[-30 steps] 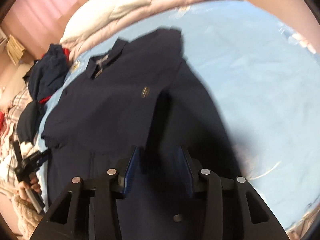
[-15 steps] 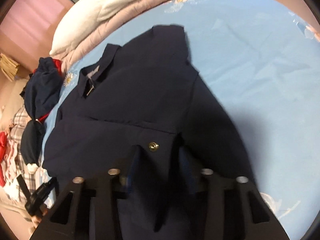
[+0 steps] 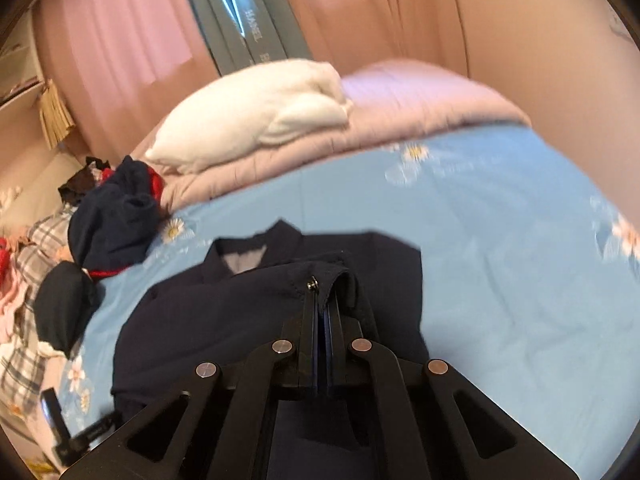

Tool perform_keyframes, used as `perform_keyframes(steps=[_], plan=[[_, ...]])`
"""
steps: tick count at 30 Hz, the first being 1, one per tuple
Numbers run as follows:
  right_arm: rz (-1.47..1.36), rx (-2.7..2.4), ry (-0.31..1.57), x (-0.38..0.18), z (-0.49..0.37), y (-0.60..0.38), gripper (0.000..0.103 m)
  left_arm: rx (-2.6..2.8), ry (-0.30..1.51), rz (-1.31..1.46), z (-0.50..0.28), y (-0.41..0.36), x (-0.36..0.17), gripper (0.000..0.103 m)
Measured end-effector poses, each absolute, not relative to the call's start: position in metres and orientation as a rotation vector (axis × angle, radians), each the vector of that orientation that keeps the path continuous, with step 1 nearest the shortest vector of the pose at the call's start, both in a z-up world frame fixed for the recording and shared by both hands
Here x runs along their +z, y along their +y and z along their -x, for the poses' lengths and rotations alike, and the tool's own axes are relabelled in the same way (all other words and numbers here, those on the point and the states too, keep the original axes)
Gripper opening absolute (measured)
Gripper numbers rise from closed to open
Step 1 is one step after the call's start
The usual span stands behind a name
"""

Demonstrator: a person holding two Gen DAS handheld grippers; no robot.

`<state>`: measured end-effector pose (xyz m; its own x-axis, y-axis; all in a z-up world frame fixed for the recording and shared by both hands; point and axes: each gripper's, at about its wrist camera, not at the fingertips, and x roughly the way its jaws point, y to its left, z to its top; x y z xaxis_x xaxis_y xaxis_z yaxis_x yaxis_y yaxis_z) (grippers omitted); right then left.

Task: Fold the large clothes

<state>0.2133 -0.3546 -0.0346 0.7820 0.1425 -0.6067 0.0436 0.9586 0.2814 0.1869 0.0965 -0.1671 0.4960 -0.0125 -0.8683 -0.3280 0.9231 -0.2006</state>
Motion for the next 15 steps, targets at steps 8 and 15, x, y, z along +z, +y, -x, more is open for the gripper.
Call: perform_keyframes(steps=[8,15], plan=[[-0.292,0.005,0.795,-0.087,-0.243,-0.360,0.003,0.198,1.037,0.375,-0.186,0.097,-0.168,0.045],[-0.297,-0.029,0.852,-0.120,-0.251,-0.362,0.003,0.188,1.035,0.397,-0.184,0.099,-0.168,0.045]])
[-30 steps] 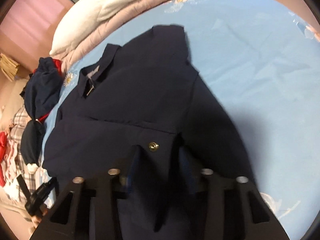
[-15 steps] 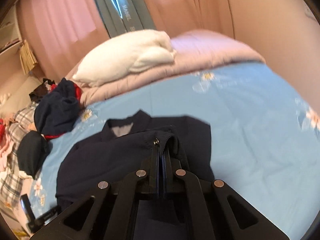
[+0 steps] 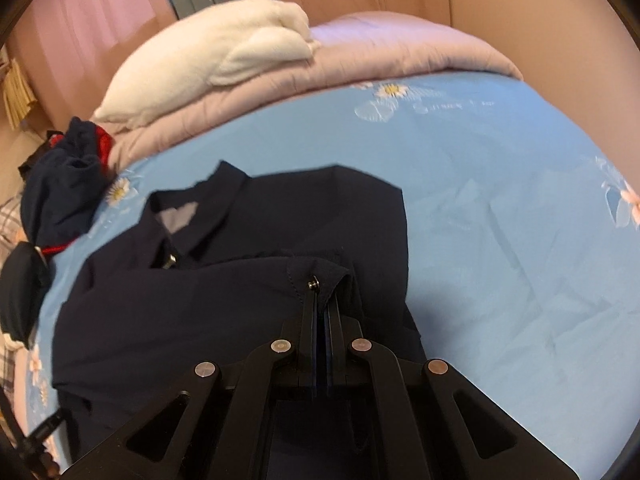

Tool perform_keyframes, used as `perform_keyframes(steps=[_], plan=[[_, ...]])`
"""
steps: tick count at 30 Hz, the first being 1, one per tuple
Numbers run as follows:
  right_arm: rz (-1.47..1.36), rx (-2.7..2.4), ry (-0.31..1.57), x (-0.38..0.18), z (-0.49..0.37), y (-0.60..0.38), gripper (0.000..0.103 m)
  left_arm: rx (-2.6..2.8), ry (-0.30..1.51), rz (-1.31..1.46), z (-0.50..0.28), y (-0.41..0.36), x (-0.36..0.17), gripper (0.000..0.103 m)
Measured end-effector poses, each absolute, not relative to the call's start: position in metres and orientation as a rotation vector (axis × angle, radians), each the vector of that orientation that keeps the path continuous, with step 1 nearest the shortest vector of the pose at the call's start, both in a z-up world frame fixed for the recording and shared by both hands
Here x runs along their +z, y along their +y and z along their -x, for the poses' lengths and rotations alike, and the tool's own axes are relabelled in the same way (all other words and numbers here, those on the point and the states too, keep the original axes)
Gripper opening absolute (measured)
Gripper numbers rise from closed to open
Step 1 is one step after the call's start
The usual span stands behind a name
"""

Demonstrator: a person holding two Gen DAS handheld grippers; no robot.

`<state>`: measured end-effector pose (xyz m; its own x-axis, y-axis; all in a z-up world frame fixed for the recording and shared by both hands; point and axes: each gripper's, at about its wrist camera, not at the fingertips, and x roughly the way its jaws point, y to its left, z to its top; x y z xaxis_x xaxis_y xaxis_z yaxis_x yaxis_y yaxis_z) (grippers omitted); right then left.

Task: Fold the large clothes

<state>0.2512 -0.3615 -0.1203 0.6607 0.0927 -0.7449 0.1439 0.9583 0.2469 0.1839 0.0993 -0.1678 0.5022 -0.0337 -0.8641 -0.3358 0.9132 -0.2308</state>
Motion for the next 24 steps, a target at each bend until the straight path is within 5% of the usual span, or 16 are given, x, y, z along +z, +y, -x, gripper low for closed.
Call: perform_keyframes(steps=[24], plan=[[-0.305,-0.057,0.916,-0.160,-0.260,-0.363,0.002,0.185,1.037,0.386,-0.184,0.098,-0.169,0.045]])
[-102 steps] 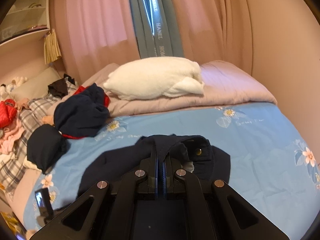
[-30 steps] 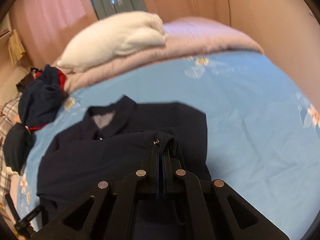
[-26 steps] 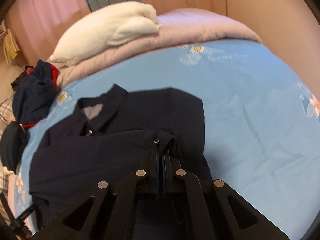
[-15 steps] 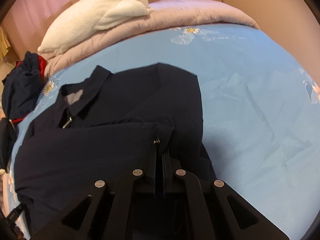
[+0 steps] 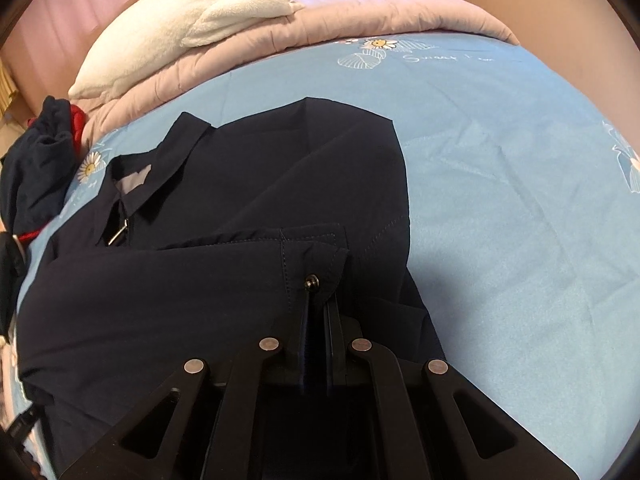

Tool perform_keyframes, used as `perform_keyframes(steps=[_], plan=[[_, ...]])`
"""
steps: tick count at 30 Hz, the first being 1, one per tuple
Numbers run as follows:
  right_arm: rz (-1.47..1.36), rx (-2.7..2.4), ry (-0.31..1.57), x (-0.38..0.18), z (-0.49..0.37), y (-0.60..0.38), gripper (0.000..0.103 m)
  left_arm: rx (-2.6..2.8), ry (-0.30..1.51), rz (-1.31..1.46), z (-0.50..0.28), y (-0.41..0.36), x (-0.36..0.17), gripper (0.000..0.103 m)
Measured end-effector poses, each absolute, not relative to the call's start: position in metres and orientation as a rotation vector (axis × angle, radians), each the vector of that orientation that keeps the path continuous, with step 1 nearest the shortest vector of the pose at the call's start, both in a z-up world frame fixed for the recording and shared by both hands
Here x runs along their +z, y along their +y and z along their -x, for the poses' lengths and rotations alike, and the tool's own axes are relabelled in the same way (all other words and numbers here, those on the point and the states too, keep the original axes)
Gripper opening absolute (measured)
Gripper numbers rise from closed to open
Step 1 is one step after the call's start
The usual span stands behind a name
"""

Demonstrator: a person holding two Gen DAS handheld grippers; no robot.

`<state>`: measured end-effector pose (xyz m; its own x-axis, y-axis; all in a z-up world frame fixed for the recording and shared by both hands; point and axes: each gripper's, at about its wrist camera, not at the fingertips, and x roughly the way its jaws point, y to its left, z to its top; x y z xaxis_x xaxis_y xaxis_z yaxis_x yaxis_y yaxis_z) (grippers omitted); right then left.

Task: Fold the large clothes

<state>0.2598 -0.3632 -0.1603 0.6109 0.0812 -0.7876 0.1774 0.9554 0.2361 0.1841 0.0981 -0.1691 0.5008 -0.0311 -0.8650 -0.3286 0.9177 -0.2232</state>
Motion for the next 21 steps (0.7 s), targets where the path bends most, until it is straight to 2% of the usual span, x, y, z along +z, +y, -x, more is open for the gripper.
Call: perform_keyframes(steps=[21], plan=[[-0.302,-0.075,0.901,-0.1637,-0.2582,-0.3612,0.001,0.187,1.051,0.390,-0.1772,0.0985,-0.1685,0.046]])
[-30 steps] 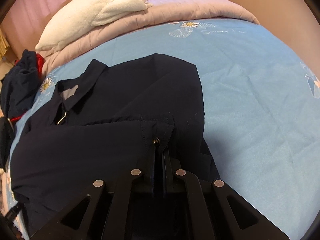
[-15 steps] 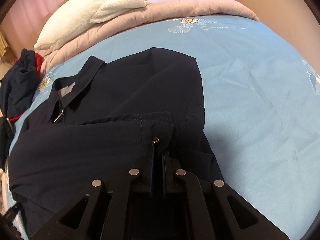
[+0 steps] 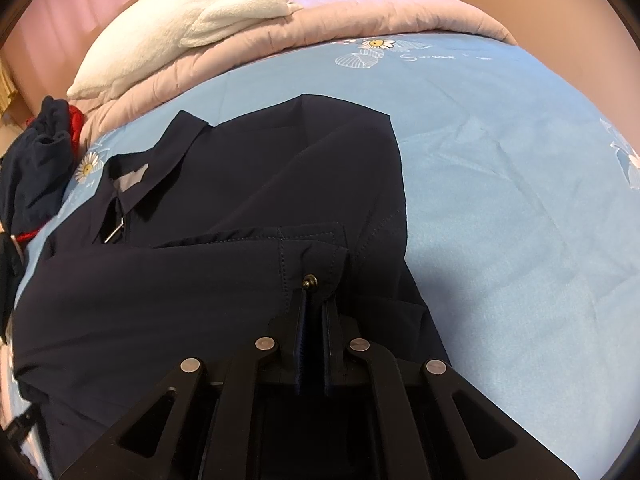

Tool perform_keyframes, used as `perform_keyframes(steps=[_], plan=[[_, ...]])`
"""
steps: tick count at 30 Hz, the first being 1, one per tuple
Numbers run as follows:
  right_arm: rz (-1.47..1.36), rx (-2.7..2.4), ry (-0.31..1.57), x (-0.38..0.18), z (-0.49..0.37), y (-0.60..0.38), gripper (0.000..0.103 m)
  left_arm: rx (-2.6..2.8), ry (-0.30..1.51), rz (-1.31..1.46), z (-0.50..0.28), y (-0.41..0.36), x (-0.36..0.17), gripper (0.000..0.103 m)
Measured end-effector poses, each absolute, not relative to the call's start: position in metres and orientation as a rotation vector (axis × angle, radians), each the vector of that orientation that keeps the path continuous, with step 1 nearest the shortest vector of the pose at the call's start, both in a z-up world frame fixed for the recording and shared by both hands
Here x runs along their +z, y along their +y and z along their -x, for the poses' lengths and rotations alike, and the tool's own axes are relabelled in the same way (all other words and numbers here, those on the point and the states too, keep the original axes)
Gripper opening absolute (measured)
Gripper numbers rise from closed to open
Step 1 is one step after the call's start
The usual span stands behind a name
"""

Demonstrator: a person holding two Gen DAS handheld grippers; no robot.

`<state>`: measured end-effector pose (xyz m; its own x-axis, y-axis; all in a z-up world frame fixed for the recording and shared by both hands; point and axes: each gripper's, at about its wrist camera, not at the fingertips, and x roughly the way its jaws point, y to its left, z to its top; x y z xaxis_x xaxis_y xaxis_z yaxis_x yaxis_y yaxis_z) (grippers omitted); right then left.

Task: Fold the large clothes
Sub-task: 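Open the right gripper and withdraw both grippers from the jacket, then move both open grippers along the jacket to its hem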

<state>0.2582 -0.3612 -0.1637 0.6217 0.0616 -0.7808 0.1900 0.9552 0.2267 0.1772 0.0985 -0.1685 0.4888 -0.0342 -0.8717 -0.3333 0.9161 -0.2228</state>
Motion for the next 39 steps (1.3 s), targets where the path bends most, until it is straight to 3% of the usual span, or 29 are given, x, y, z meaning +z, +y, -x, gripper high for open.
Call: perform_keyframes(steps=[6,12,13,14,15,16,23,29,39], plan=[[-0.281,-0.090,0.872,-0.155,-0.245,-0.358,0.001,0.178,1.065,0.389,-0.164,0.097,-0.161,0.043],[-0.265,-0.077,0.791,-0.126,-0.205,-0.359,0.015,0.176,1.009,0.403,-0.137,0.101,-0.136,0.043],[-0.277,-0.067,0.772,-0.120,-0.197,-0.360,0.027,0.172,0.997,0.406,-0.131,0.101,-0.130,0.044],[-0.289,-0.058,0.749,-0.112,-0.189,-0.361,0.046,0.168,0.985,0.409,-0.126,0.102,-0.124,0.050],[-0.299,-0.048,0.707,-0.100,-0.174,-0.363,0.055,0.167,0.972,0.413,-0.120,0.102,-0.117,0.054],[-0.301,-0.044,0.672,-0.091,-0.163,-0.364,0.066,0.166,0.957,0.417,-0.115,0.103,-0.111,0.065],[-0.271,0.028,0.545,-0.041,-0.099,-0.360,0.094,0.118,0.843,0.400,-0.073,0.092,-0.065,0.097],[-0.212,0.089,0.484,-0.022,-0.054,-0.341,0.102,0.077,0.790,0.383,-0.042,0.083,-0.049,0.103],[-0.207,0.128,0.513,-0.046,-0.009,-0.333,0.102,0.062,0.863,0.355,-0.006,0.076,-0.082,0.103]])
